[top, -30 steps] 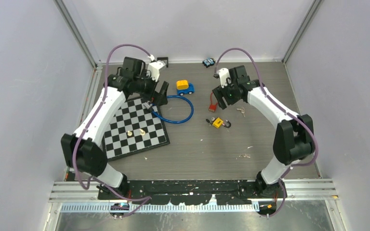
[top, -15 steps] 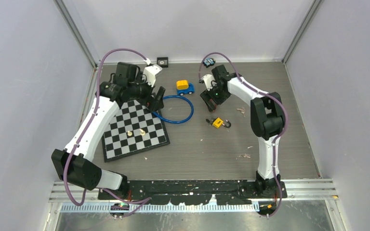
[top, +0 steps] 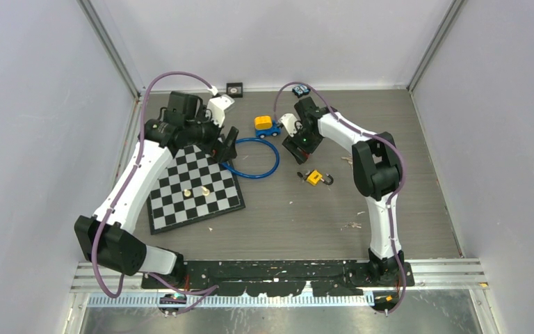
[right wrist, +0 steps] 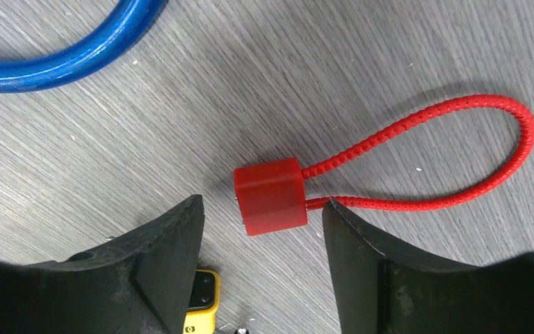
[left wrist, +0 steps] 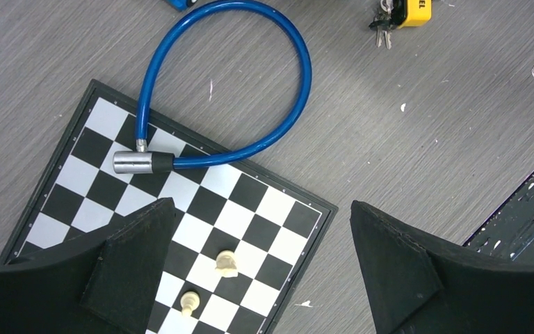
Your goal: Unlock with the key
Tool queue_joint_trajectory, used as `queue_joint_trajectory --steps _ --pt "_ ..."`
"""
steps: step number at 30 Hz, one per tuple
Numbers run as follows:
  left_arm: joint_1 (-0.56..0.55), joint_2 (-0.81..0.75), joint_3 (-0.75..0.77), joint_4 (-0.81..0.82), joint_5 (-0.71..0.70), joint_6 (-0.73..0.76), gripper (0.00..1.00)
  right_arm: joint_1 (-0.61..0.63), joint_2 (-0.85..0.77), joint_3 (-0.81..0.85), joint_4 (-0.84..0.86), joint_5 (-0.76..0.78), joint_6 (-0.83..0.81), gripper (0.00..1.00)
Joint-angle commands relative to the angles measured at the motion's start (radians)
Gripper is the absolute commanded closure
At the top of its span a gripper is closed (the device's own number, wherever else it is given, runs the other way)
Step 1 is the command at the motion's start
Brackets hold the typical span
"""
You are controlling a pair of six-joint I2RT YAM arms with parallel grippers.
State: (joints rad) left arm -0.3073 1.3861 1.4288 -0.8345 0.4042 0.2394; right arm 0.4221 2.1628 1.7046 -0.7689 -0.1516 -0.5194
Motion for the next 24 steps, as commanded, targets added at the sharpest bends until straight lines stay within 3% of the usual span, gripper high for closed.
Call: queue_joint_trajectory --steps 1,5,9,12,18,24 --pt "-0.001 -0.049 -0.017 0.033 0.017 0.004 0.00 0.009 0.023 0.039 -0.037 -0.008 -0.025 0.35" --pt "-0.001 -0.055 -0.021 0.036 0.015 0.006 0.00 0.009 -0.002 0.006 -0.051 -0.017 -0.027 0.47" --pt "-0.001 -0.063 -0.026 0.039 0.021 0.003 0.00 0.012 -0.033 -0.001 -0.087 -0.015 -0.030 0.75" --pt "-0.001 -0.071 -0.035 0.047 0.024 0.000 0.00 0.019 -0.072 -0.003 -0.090 -0.017 -0.021 0.86" --pt "0.002 -0.092 -0.048 0.062 -0.001 -0.008 0.00 0.052 -0.191 -0.013 -0.060 -0.026 0.030 0.97" --pt "0.041 -0.094 -0.051 0.093 -0.074 -0.059 0.00 0.154 -0.327 -0.103 -0.059 -0.027 0.061 0.98"
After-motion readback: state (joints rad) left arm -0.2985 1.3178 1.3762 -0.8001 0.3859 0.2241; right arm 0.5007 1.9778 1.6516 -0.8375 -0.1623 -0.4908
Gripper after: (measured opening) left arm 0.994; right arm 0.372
